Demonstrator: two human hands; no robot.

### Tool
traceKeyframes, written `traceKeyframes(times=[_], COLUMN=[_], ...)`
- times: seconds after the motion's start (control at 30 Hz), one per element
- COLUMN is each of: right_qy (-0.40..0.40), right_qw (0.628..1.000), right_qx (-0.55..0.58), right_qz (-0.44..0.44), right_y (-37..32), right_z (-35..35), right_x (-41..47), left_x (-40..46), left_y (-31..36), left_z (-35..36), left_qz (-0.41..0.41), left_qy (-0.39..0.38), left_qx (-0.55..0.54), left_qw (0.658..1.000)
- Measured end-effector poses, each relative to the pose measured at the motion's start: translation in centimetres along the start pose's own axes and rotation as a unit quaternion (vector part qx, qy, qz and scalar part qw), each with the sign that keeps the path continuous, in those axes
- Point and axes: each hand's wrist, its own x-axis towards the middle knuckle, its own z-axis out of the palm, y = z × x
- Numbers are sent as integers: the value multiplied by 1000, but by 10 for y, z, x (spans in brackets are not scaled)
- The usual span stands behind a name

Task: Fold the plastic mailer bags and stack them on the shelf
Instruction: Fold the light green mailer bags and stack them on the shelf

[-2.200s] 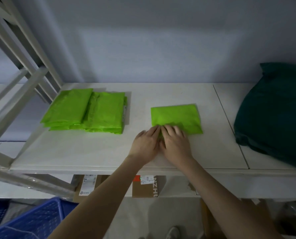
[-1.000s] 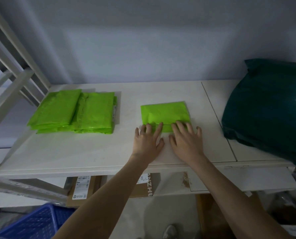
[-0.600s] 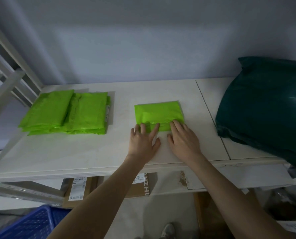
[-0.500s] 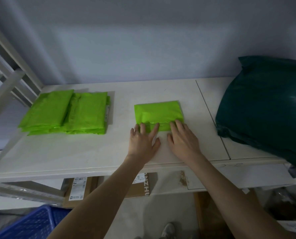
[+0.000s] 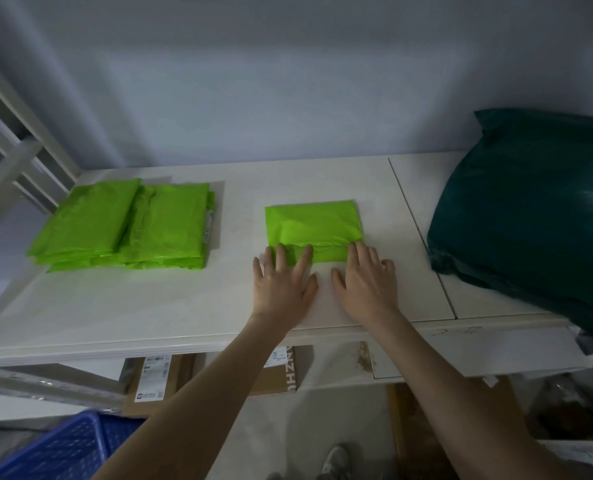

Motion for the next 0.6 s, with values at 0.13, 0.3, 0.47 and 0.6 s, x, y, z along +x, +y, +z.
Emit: traceKeyframes(times=[0.13, 0.3, 0.47, 0.6], right_qy=[2, 26, 41, -21], right_qw=[1000, 996, 989, 987], right_qx=[9, 73, 139, 152], right_qz=[19, 52, 34, 48], right_y=[5, 23, 34, 30], right_z=[1, -13, -20, -21], right_x=[-3, 9, 36, 56], left_x=[-1, 14, 33, 44], left_y=[5, 5, 2, 0], left_z=[-1, -8, -12, -16], left_qz=[-25, -22, -21, -27], left_qy=[-29, -53, -73, -42], left_qx=[-43, -71, -91, -102], left_qw=[998, 996, 993, 993])
